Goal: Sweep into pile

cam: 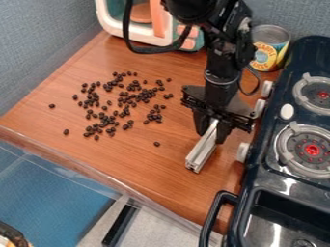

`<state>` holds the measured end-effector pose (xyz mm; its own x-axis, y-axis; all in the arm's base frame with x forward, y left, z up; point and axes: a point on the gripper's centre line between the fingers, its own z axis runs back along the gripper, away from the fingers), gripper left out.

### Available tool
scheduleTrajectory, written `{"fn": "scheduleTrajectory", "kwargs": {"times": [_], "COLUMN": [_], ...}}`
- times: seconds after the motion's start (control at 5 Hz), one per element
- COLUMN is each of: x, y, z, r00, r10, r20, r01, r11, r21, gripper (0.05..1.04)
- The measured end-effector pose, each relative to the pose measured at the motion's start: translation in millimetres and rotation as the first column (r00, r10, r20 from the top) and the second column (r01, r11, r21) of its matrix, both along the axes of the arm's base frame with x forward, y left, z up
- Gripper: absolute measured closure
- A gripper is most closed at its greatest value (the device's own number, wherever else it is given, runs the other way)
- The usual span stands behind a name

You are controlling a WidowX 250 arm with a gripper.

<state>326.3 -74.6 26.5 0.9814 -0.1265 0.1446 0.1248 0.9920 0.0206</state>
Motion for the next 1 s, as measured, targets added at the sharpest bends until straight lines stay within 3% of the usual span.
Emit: {"fn": "scheduleTrajectory", "kwargs": {"times": [0.2, 0.6, 1.0], "x": [-3, -7, -3], "y": [2, 18, 67], "z": [-1.9, -5.7, -2.0], "r00": [1.000, 1.000, 0.999], "r10": [0.010, 0.015, -0.009], "r20": [-0.011, -0.012, -0.046], "r01": [-0.010, -0.015, 0.010], "r11": [1.000, 1.000, 1.000], "r21": [0.001, 0.019, 0.023], "gripper": [0.757, 0.757, 0.757]}}
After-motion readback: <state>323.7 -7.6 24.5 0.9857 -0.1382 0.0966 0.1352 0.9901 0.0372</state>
